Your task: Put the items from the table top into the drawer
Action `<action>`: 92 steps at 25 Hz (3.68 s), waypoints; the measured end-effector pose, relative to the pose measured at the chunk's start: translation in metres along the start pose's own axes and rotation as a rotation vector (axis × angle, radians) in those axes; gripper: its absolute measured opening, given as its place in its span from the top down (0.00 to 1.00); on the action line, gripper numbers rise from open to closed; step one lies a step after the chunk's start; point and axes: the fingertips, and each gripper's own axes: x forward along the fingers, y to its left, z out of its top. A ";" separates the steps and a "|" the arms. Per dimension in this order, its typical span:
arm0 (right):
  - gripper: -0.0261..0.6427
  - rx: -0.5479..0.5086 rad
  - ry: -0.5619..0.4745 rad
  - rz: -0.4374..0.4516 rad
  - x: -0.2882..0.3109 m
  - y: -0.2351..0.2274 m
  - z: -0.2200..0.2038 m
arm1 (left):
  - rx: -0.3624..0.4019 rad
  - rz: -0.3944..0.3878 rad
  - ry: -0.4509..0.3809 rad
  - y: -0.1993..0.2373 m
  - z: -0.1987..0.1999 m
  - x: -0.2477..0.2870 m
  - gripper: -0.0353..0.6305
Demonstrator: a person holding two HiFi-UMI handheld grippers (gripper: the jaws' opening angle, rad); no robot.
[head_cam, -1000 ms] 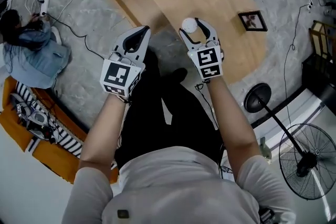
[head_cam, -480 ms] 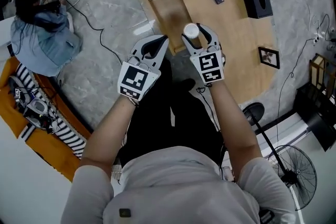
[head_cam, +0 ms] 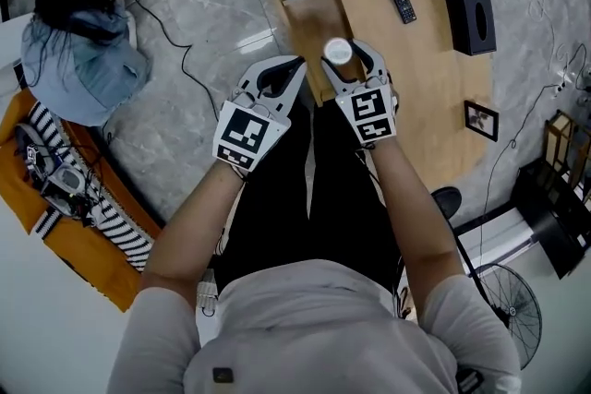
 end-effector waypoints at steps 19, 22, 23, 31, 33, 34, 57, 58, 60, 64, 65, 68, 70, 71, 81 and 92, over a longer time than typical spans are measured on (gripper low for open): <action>0.56 -0.058 0.115 0.173 0.086 0.000 -0.060 | -0.124 0.148 0.029 0.056 -0.061 0.039 0.93; 0.56 -0.060 0.122 0.179 0.100 -0.001 -0.069 | -0.145 0.165 0.027 0.066 -0.073 0.046 0.93; 0.56 -0.061 0.125 0.181 0.105 -0.001 -0.072 | -0.152 0.171 0.027 0.069 -0.078 0.048 0.93; 0.56 -0.065 0.172 0.173 0.142 -0.005 -0.094 | -0.193 0.186 0.041 0.079 -0.113 0.058 0.93; 0.56 -0.067 0.186 0.161 0.151 -0.008 -0.098 | -0.199 0.186 0.049 0.081 -0.122 0.060 0.93; 0.56 -0.066 0.193 0.154 0.155 -0.009 -0.101 | -0.202 0.185 0.052 0.082 -0.126 0.060 0.93; 0.56 -0.082 0.253 0.115 0.162 -0.009 -0.123 | -0.212 0.188 0.051 0.085 -0.136 0.058 0.93; 0.56 -0.081 0.247 0.114 0.160 -0.009 -0.120 | -0.210 0.187 0.050 0.084 -0.133 0.058 0.93; 0.56 -0.077 0.238 0.115 0.154 -0.009 -0.115 | -0.203 0.186 0.050 0.082 -0.127 0.055 0.93; 0.56 -0.077 0.204 0.105 0.133 -0.010 -0.092 | -0.184 0.187 0.038 0.079 -0.104 0.046 0.93; 0.56 -0.078 0.194 0.099 0.126 -0.011 -0.084 | -0.177 0.187 0.033 0.078 -0.096 0.043 0.93; 0.56 -0.075 0.155 0.083 0.099 -0.013 -0.052 | -0.158 0.190 0.015 0.073 -0.066 0.029 0.93; 0.56 -0.076 0.120 0.076 0.076 -0.013 -0.026 | -0.147 0.192 0.001 0.067 -0.042 0.016 0.93; 0.56 -0.080 0.103 0.073 0.063 -0.013 -0.012 | -0.143 0.192 -0.006 0.063 -0.030 0.009 0.93; 0.70 -0.099 -0.134 -0.008 -0.091 -0.015 0.150 | -0.029 0.156 -0.109 0.003 0.119 -0.074 0.93; 0.88 -0.158 -0.437 -0.061 -0.261 0.037 0.295 | 0.112 0.073 -0.341 -0.079 0.278 -0.181 0.93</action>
